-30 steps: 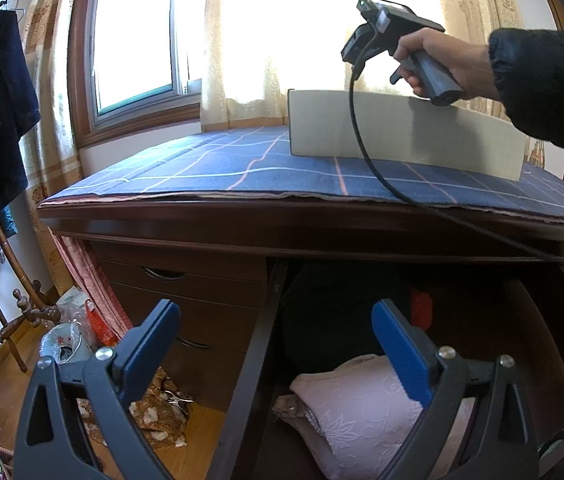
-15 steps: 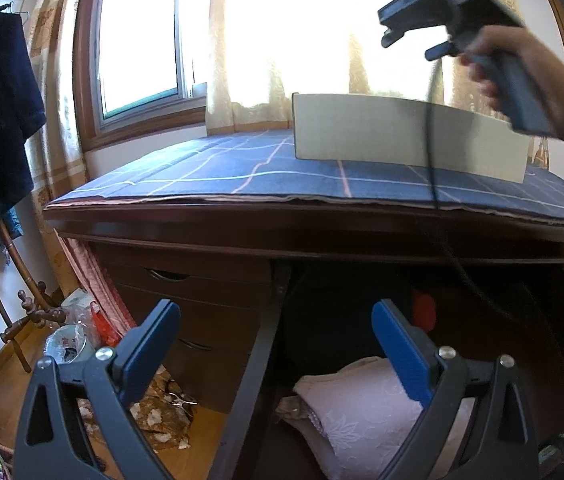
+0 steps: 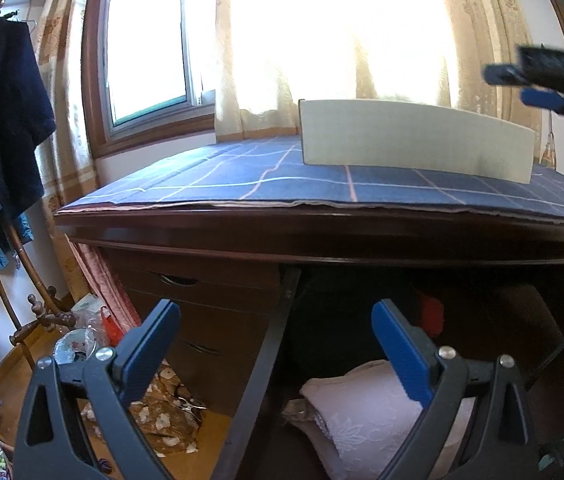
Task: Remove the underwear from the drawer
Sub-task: 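Withdraw the open right tool from the box toward the drawer, then lower the right tool into the drawer over the red sock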
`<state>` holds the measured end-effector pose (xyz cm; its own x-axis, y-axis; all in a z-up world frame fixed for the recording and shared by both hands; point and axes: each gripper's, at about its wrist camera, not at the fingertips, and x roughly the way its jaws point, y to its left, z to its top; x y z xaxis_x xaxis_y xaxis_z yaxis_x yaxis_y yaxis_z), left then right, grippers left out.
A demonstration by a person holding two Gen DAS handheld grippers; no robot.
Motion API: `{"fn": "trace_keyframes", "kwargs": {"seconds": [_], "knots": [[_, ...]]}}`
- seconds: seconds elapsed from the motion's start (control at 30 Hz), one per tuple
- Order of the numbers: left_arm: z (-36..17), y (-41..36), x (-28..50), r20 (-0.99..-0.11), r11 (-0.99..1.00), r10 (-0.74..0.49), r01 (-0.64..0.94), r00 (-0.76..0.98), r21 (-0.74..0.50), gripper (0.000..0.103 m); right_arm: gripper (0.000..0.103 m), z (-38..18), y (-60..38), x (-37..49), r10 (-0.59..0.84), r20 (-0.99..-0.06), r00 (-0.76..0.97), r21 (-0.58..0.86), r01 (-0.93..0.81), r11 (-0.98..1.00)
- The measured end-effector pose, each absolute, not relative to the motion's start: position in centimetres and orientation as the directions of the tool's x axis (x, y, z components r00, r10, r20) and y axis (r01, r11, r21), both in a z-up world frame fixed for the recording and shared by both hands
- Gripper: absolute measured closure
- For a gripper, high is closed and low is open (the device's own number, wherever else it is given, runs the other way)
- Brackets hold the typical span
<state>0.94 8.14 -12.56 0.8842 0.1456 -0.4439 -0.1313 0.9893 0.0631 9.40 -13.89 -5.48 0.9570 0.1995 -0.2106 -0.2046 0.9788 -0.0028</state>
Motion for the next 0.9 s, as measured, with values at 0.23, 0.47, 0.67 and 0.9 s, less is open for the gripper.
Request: {"fn": "trace_keyframes", "kwargs": {"seconds": [0.23,0.47,0.67,0.9], "knots": [[-12.5,8.2,0.9,-0.435,0.986,0.165,-0.151,0.885,0.067,0.005,0.036,-9.6,-14.2,5.9,0.295,-0.193,0.936,-0.037,-0.308,0.951],[-12.5,8.0,1.1,-0.441,0.983,0.182,-0.159,0.879,0.089,0.002,0.036,-12.5,-15.4,6.1,0.298,-0.239,0.924,0.023,-0.301,0.953],[-12.5,7.9,1.0,-0.441,0.984,0.178,-0.156,0.879,0.086,0.002,0.036,-13.2,-15.0,6.0,0.306,-0.281,0.910,-0.005,-0.321,0.947],[-12.5,7.8,1.0,-0.449,0.982,0.188,-0.159,0.874,0.102,0.002,0.036,-13.4,-14.3,6.4,0.359,-0.363,0.860,-0.017,-0.392,0.920]]}}
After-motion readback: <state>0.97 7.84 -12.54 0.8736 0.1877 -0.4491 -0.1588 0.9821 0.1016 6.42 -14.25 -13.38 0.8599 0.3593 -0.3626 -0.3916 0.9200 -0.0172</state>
